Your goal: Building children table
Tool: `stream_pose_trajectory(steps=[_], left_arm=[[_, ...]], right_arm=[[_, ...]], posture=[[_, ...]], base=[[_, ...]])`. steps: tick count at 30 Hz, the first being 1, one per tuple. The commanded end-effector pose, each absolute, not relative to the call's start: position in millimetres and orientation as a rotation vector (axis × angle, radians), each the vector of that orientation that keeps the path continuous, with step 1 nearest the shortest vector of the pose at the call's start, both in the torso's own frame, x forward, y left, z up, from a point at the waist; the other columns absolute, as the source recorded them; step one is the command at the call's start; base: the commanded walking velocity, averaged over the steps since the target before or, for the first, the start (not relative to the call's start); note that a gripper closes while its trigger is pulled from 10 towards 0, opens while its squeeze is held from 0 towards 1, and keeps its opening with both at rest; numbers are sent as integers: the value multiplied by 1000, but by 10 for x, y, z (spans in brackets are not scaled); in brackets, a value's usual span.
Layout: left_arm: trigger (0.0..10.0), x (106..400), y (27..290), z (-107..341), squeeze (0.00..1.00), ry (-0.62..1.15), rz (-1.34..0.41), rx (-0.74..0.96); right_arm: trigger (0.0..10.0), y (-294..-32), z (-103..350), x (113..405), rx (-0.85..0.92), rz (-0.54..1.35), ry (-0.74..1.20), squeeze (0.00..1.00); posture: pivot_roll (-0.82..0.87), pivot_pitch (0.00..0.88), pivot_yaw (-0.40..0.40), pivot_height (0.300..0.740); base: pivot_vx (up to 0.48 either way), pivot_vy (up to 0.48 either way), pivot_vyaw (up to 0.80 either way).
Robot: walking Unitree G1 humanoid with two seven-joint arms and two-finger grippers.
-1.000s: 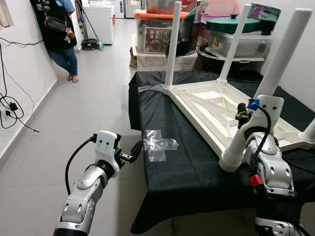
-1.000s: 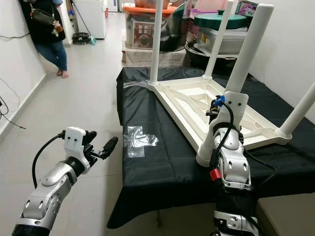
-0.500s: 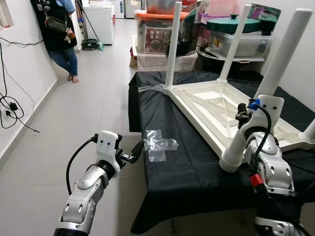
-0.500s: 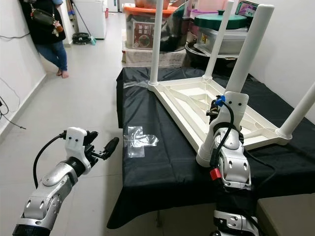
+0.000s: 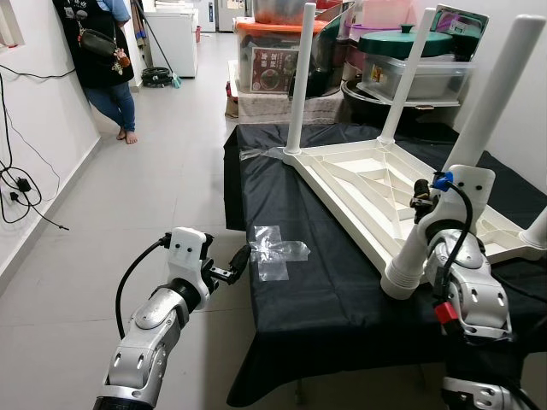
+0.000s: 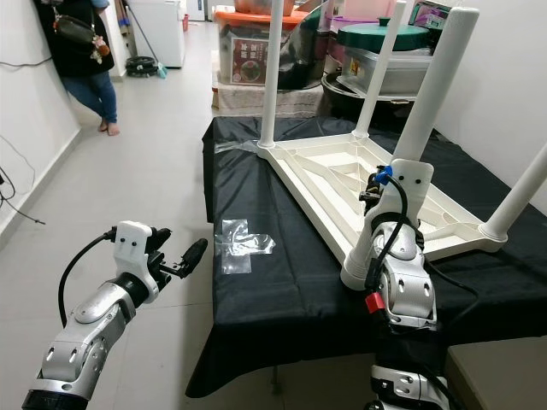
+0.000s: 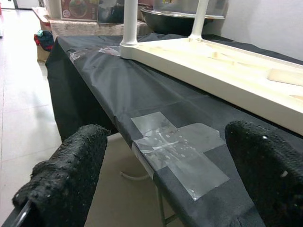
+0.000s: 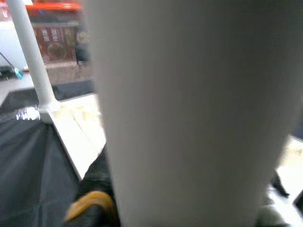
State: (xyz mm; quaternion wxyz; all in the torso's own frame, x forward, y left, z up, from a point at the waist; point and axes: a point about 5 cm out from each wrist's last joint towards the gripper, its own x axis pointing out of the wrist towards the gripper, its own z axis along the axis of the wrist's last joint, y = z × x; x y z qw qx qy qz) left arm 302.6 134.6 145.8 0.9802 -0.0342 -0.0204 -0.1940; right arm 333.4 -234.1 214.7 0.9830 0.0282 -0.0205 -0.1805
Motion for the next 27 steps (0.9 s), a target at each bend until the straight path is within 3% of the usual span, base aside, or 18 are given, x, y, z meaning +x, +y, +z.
stream_pose_trajectory(steps=[1,17,27], left_arm=[[10000,3021,1348,1465,0,-43,-397,-57],[10000,3024,1338,1460,0,-40,-405,-57],[10000,3029,1334,1457,0,-39,-413,-55]], right_arm=[[10000,-2375,2118,3312,86,-383,-30,1000],[10000,-2355,2333,3269,101,-378,-127,1000],[10000,-2342,2341,3306,70,-264,-102,1000]], posture=[[41,0,-69,740],[36,0,-65,740],[37,0,-62,740]], base=[[0,0,0],[0,0,0],[0,0,0]])
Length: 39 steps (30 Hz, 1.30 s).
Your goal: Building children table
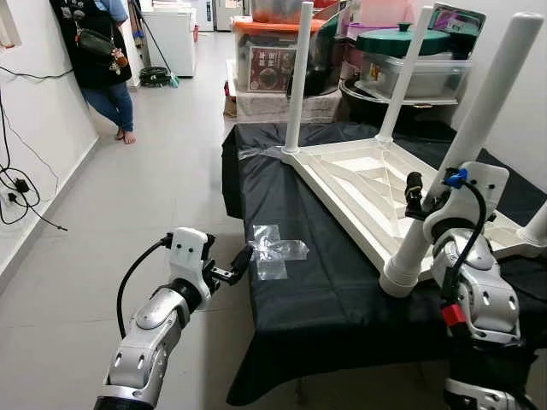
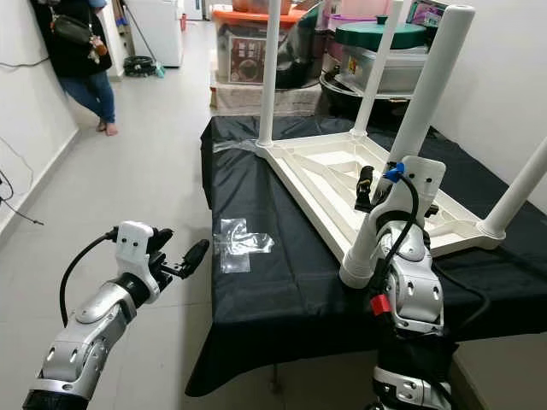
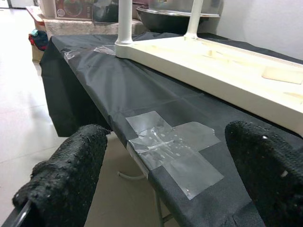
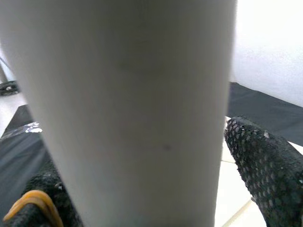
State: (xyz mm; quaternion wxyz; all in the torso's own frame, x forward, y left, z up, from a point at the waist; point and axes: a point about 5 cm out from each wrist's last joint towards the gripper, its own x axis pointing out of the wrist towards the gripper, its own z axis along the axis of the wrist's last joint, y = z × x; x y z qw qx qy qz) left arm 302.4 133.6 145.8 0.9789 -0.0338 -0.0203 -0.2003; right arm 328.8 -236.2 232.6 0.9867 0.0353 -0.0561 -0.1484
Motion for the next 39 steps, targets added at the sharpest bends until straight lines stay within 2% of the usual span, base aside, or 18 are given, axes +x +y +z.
stream_pose_trajectory(steps=[1,2,11,24,31,33,39], left_arm=[[10000,3029,1333,1457,0,-39,-413,-54],[10000,3029,1332,1457,0,-39,-415,-54],[10000,3027,1336,1457,0,-40,-416,-52],[10000,3020,1321,1445,0,-35,-430,-53],[10000,3016,1329,1447,0,-32,-433,-51],[10000,3014,1332,1446,0,-30,-436,-48],[10000,3008,1343,1449,0,-29,-438,-46]], right_arm=[[10000,-2344,2343,3307,69,-256,-102,1000],[10000,-2355,2349,3304,65,-248,-104,0],[10000,-2399,2379,3279,49,-188,-112,0],[10000,-2481,2434,3224,26,15,-153,0],[10000,-2611,2468,3246,-1,89,-164,0],[10000,-2768,2402,3274,1,104,-135,0],[10000,-2860,2359,3280,-6,129,-123,0]], posture=[[37,0,-62,740],[38,0,-63,740],[35,0,-61,740],[32,0,-59,740],[37,0,-57,740],[41,0,-57,740],[46,0,-55,740]], base=[[0,0,0],[0,0,0],[0,0,0],[0,0,0],[0,0,0],[0,0,0],[0,0,0]])
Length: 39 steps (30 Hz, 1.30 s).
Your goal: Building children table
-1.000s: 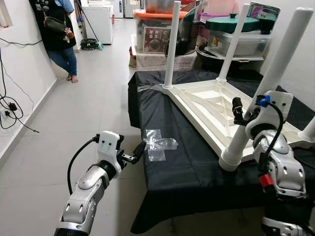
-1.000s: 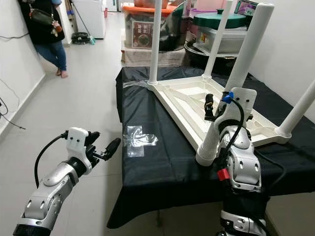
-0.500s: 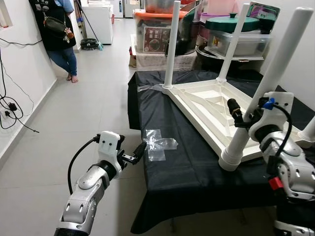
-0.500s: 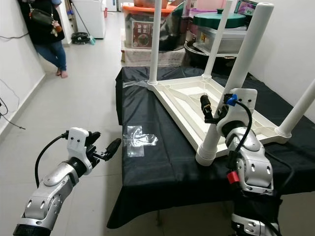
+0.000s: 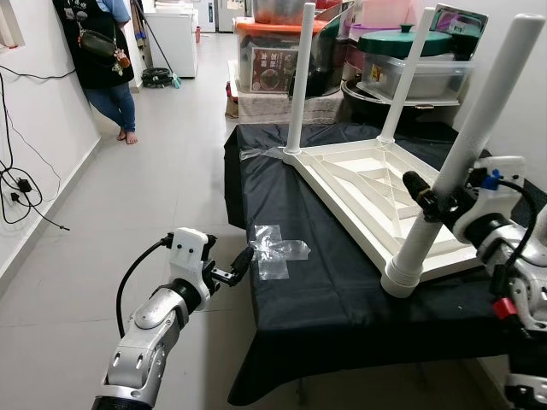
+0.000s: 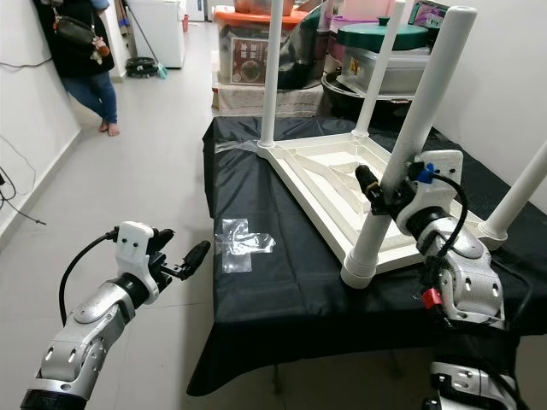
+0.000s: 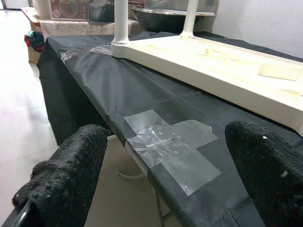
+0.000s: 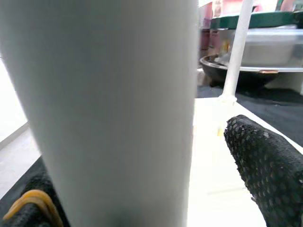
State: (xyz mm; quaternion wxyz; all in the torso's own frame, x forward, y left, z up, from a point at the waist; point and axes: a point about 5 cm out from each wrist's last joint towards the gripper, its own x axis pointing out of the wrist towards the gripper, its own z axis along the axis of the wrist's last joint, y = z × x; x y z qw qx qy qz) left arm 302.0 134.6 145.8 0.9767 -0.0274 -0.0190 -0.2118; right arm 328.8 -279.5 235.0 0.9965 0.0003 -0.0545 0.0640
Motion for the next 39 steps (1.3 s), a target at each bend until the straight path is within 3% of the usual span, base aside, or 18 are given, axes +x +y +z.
stream_pose_trajectory(steps=[1,9,19,20,24,25,26,27,39], left_arm=[[10000,3008,1343,1449,0,-29,-438,-46],[10000,2996,1371,1454,0,-25,-443,-39],[10000,3005,1372,1458,0,-24,-450,-32],[10000,3005,1374,1459,0,-24,-450,-31],[10000,3004,1375,1460,0,-23,-452,-29],[10000,3001,1376,1459,0,-22,-453,-29],[10000,3001,1376,1459,0,-22,-453,-29],[10000,3000,1376,1458,0,-22,-454,-28],[10000,2998,1371,1457,0,-20,-457,-29]], right_arm=[[10000,-2860,2359,3280,-6,129,-123,0],[10000,-2835,2317,3281,38,278,-138,0],[10000,-2877,2299,3315,16,294,-153,0],[7137,-2880,2295,3320,13,297,-154,0],[7765,-2897,2288,3329,6,296,-149,0],[4980,-2905,2285,3332,0,299,-151,0],[4980,-2907,2284,3333,-1,300,-152,0],[0,-2911,2278,3334,-4,299,-151,0],[0,-2902,2203,3354,-1,229,-125,0]], posture=[[46,0,-55,740],[51,0,-49,740],[56,0,-46,740],[56,0,-46,740],[56,0,-46,740],[59,0,-47,740],[59,0,-47,740],[59,0,-47,740],[54,0,-47,740]], base=[[0,0,0],[0,0,0],[0,0,0],[0,0,0],[0,0,0],[0,0,0],[0,0,0],[0,0,0],[0,0,0]])
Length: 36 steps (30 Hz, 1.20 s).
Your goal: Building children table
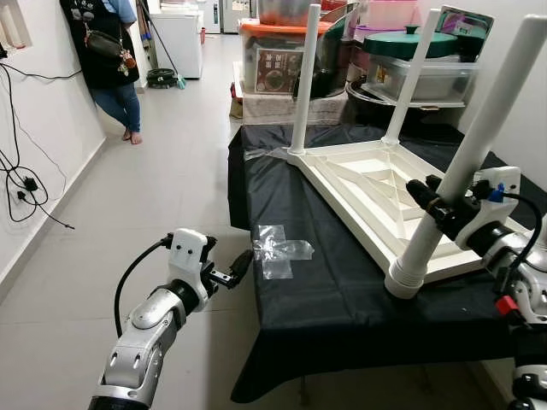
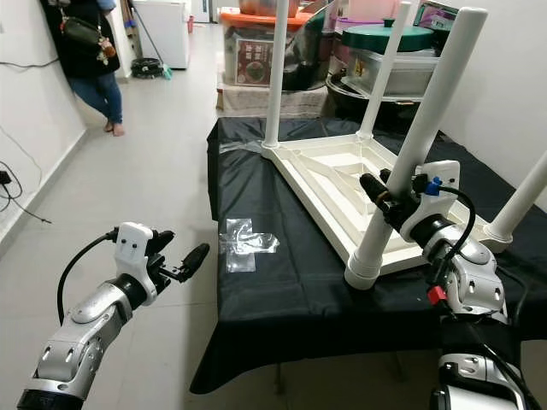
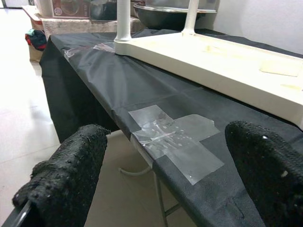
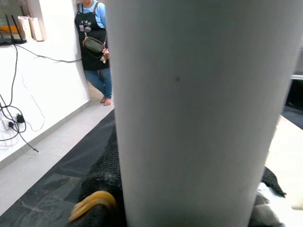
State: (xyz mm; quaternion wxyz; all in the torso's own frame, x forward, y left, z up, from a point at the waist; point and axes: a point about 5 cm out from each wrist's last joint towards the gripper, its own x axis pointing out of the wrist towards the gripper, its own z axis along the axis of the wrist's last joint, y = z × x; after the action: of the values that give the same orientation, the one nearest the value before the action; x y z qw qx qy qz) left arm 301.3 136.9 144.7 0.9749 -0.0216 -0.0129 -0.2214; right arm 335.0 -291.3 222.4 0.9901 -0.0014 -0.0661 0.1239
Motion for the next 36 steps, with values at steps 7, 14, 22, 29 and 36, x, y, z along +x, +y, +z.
stream_pose_trajectory(steps=[7,14,22,29,36], left_arm=[[10000,2995,1367,1451,0,-17,-455,-30],[10000,2987,1377,1446,0,-17,-449,-31],[10000,2986,1376,1439,0,-15,-444,-32],[10000,2998,1354,1436,0,-19,-440,-33],[10000,2988,1356,1422,0,-18,-433,-36]], right_arm=[[0,-2723,2011,3349,30,167,-57,0],[0,-2700,1889,3311,94,-93,-50,0],[0,-2418,1742,3125,94,-378,19,0],[0,-2230,1676,3158,9,-410,110,0],[0,-2263,1722,3249,-36,-393,159,0]], posture=[[57,0,-49,740],[58,0,-56,740],[56,0,-55,740],[57,0,-69,740],[56,0,-84,740]], base=[[0,0,0],[0,0,0],[0,0,0],[0,0,0],[0,0,0]])
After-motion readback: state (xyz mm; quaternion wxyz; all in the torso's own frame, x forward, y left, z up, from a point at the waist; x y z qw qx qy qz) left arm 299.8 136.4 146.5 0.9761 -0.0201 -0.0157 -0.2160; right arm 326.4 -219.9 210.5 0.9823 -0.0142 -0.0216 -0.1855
